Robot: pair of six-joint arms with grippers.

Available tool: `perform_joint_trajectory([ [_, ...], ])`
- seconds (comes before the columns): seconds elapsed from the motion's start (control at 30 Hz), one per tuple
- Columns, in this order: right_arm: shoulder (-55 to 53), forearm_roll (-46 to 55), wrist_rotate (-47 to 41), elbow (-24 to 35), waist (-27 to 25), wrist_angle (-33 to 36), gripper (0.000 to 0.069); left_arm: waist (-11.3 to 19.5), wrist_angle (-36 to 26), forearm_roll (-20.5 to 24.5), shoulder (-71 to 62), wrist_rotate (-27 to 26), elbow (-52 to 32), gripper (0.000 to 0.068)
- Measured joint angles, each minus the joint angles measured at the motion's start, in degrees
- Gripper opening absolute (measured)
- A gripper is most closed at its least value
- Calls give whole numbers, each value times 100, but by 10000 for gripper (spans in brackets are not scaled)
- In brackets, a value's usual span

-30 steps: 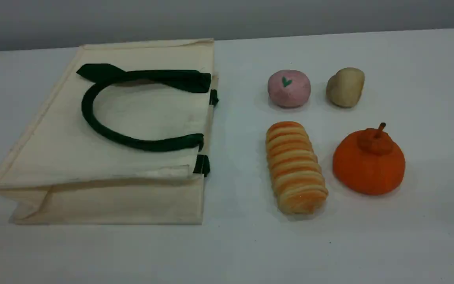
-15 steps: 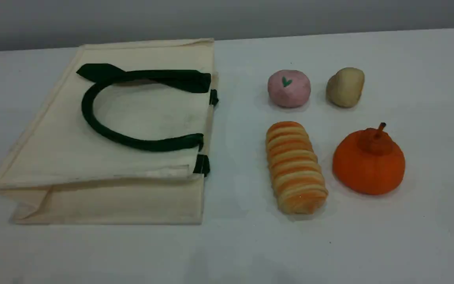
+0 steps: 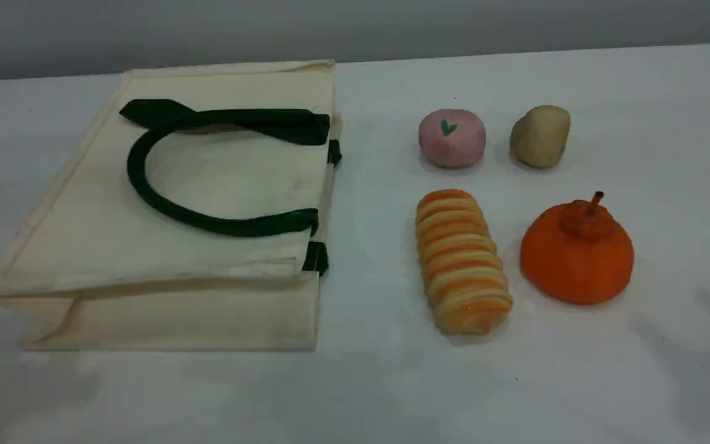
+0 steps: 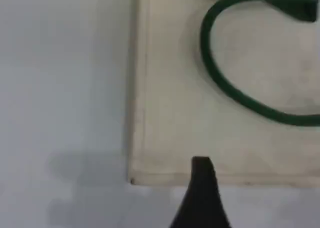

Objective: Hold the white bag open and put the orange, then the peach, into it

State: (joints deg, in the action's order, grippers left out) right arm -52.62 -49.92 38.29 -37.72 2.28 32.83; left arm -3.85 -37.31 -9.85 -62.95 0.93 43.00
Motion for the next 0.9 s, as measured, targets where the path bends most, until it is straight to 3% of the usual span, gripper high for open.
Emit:
perform_joint_trajectory([
  [0.27,-819,-972,859,0,0,-155,515,0,785,75,-1725,-7,552,506],
  [0.67,-1885,-2076,1852,-229,0,-467,515,-26,964,-65,-3703,-355,1670,506],
  [0.9,-2283,-2122,1987,-392,0,-528,515,-37,902,-289,-4562,-616,2318,506],
])
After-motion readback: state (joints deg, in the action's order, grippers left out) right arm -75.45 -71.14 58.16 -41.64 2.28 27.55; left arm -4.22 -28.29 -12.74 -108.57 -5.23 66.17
